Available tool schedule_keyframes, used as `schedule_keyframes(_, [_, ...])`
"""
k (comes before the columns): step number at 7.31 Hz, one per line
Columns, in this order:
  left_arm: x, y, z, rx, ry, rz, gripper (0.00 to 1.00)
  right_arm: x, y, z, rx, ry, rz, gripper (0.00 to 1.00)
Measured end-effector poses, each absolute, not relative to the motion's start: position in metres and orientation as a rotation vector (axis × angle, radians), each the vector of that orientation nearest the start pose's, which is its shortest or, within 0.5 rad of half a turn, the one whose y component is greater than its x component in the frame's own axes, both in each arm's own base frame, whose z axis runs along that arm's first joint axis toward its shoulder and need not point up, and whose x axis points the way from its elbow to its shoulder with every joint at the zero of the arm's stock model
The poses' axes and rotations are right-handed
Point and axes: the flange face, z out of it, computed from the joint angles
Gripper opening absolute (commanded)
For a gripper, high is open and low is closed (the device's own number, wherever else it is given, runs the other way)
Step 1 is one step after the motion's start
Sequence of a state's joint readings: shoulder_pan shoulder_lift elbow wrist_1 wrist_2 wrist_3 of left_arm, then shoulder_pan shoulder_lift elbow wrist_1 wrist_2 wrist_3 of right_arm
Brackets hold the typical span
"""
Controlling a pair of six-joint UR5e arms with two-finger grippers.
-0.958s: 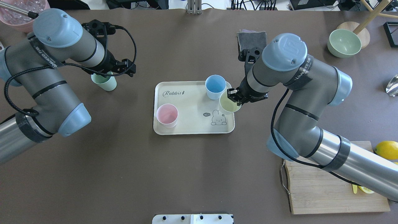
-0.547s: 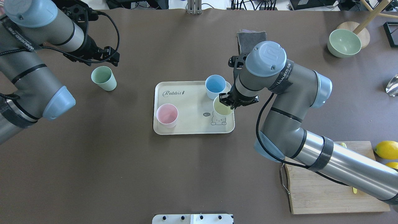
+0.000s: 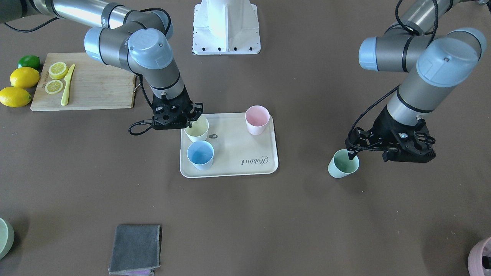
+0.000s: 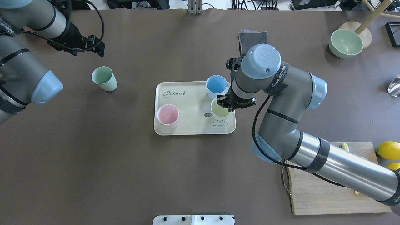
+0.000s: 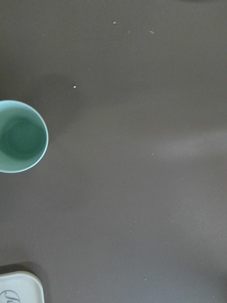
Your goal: Place all cups on tray
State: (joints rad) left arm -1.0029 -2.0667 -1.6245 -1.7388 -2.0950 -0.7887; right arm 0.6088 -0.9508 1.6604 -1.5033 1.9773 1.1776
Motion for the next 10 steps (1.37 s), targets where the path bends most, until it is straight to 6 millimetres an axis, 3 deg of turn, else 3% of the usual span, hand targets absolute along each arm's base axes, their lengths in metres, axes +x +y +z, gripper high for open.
schedule_keyframes(3, [0.297,-0.624,0.349,0.222,0.813,-0.015,0.97,-0.496,-0.469,0.229,0.015,-0.888,0.099,1.0])
schedule_keyframes(6, [0.31,-0.629,0.4,0.248,0.832,0.003,0.97,-0.451,-0.49,0.217,-0.008,-0.939,0.122,1.0])
schedule_keyframes(9, [0.319,-0.613,0.414,0.248,0.852,0.014,0.97,-0.413,-0.517,0.219,-0.012,-0.942,0.131,1.0])
schedule_keyframes(10, [0.328,-0.606,0.414,0.237,0.855,0.017,0.83,-0.405,-0.523,0.221,-0.006,-0.936,0.13,1.0])
